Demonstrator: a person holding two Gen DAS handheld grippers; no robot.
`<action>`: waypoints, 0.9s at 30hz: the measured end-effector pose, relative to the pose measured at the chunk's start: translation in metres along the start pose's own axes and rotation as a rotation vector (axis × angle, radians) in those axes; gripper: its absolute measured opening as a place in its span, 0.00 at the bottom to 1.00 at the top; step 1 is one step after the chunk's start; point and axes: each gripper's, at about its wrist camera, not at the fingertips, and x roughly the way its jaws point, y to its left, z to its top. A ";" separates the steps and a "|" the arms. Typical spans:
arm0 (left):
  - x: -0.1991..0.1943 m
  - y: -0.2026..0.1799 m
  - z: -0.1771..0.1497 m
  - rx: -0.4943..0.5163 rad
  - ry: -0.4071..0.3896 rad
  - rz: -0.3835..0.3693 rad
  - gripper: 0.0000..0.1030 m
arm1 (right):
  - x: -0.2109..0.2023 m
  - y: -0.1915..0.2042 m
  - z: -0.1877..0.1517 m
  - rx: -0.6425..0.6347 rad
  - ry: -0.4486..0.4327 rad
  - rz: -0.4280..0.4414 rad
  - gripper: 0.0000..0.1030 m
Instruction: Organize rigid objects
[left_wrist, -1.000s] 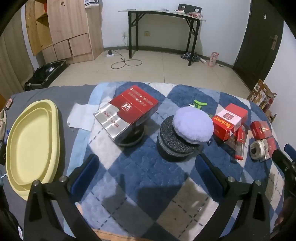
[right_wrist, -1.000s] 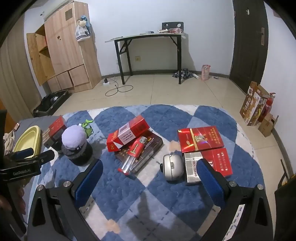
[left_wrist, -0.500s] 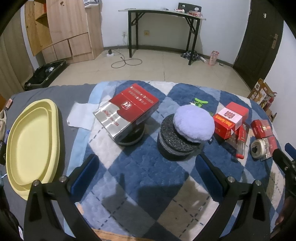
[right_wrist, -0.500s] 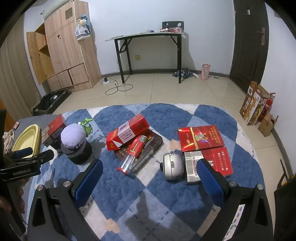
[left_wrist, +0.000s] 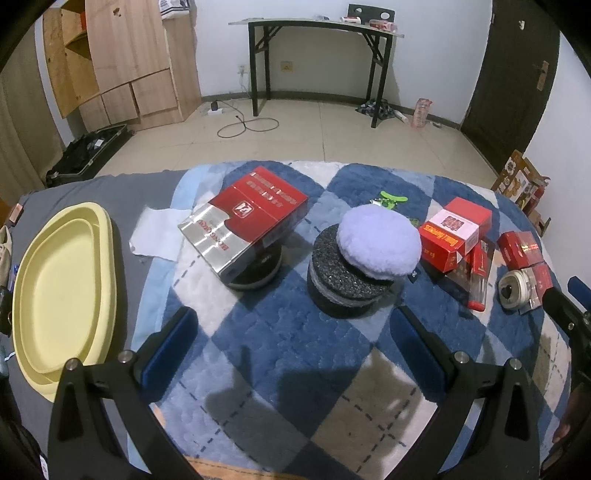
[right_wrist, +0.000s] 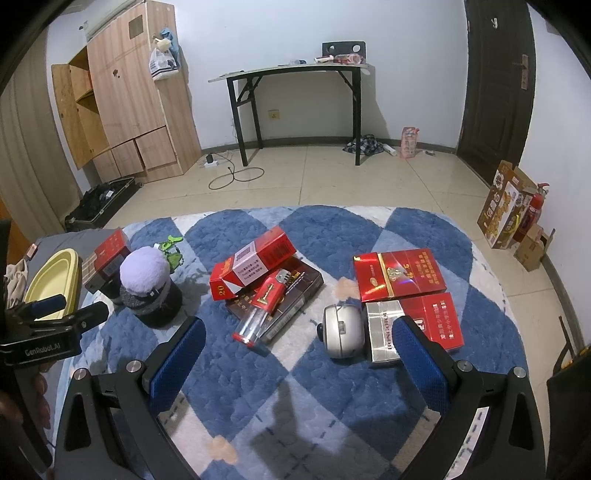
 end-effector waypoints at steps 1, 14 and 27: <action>0.000 0.000 0.000 0.001 -0.001 0.000 1.00 | 0.000 0.000 0.000 0.000 0.001 0.000 1.00; 0.000 0.000 0.000 -0.005 0.005 0.001 1.00 | 0.001 0.000 0.000 0.001 0.003 0.000 1.00; 0.001 0.000 -0.001 0.002 0.007 0.001 1.00 | 0.001 -0.001 -0.001 0.002 0.007 -0.001 1.00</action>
